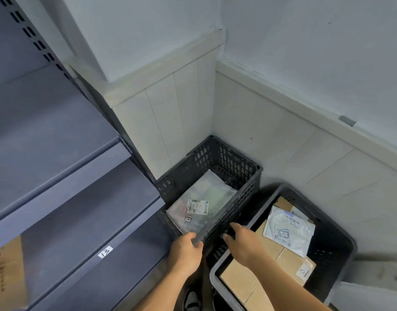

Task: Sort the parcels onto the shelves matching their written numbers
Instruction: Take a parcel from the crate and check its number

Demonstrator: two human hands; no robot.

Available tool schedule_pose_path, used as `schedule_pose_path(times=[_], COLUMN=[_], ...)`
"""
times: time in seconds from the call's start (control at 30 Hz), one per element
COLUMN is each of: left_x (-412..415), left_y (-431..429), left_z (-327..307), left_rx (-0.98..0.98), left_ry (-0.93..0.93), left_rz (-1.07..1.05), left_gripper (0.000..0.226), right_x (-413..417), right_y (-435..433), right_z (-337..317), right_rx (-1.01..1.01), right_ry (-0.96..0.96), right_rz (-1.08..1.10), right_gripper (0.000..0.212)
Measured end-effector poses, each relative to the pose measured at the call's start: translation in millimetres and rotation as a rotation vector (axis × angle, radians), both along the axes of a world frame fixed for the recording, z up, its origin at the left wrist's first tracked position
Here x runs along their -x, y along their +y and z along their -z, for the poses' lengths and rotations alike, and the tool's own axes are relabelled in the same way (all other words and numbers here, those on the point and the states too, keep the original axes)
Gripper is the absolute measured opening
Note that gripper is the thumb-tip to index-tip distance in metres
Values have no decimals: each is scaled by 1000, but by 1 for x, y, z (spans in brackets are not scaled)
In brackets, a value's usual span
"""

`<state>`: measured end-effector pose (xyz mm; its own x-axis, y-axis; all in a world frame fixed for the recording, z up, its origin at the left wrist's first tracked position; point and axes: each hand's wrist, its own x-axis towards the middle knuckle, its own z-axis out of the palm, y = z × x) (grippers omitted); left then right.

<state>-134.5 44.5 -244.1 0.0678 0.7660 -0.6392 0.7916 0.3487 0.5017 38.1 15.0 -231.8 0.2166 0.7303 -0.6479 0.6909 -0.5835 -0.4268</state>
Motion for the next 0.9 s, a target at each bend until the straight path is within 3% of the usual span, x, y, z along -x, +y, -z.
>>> schedule_pose_path(times=[0.23, 0.47, 0.67, 0.9], left_x=[-28, -46, -52, -43], left_y=[42, 86, 125, 143], left_z=[43, 99, 171, 276], left_rx=[73, 155, 203, 392], left_ry=[37, 42, 96, 154], left_rz=[-152, -270, -377, -501], left_gripper=[38, 39, 44, 44], right_x=[-34, -65, -79, -87], right_y=[79, 168, 233, 280], right_z=[40, 99, 179, 289], right_rx=[12, 31, 77, 299], right_ry=[52, 5, -88, -183], right_rz=[-108, -196, -323, -434], right_gripper=[35, 56, 50, 44])
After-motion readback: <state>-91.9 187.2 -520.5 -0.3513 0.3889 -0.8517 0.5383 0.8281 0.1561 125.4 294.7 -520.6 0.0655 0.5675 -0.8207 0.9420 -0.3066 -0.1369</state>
